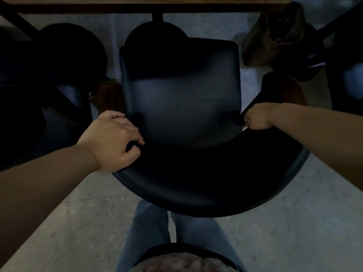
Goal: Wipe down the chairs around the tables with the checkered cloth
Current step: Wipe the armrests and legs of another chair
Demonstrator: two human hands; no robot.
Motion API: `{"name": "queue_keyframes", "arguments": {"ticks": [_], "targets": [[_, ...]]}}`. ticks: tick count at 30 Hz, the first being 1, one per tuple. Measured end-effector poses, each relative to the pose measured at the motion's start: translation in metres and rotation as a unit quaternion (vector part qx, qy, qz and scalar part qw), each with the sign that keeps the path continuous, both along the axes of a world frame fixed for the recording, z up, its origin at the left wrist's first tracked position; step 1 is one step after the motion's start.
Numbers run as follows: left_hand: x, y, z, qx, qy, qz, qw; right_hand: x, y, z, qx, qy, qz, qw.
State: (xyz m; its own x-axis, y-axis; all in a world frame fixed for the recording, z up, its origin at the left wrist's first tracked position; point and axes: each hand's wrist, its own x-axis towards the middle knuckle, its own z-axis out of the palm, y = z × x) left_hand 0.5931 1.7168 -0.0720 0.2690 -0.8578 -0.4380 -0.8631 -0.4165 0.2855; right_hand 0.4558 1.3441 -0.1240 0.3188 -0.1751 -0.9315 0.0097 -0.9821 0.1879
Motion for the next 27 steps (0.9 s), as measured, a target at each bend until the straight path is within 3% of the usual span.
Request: {"name": "queue_keyframes", "arguments": {"ticks": [6, 13, 17, 24, 27], "targets": [[0.0, 0.002, -0.002, -0.009, 0.001, 0.012, 1.0, -0.004, 0.014, -0.014, 0.031, -0.051, -0.088, 0.994], [-0.001, 0.003, -0.003, -0.036, 0.008, 0.031, 0.999, -0.006, 0.128, -0.045, 0.132, -0.103, -0.246, 0.955], [-0.001, 0.003, -0.003, -0.038, 0.012, 0.039, 0.998, 0.03, 0.194, -0.063, 0.215, -0.16, -0.356, 0.895], [-0.002, 0.001, 0.0, -0.052, 0.02, 0.065, 0.996, 0.058, 0.244, -0.044, 0.298, -0.278, -0.535, 0.741], [-0.002, 0.0, 0.0, -0.062, 0.019, 0.083, 0.994, 0.044, 0.247, -0.017, 0.301, -0.323, -0.515, 0.735]]}}
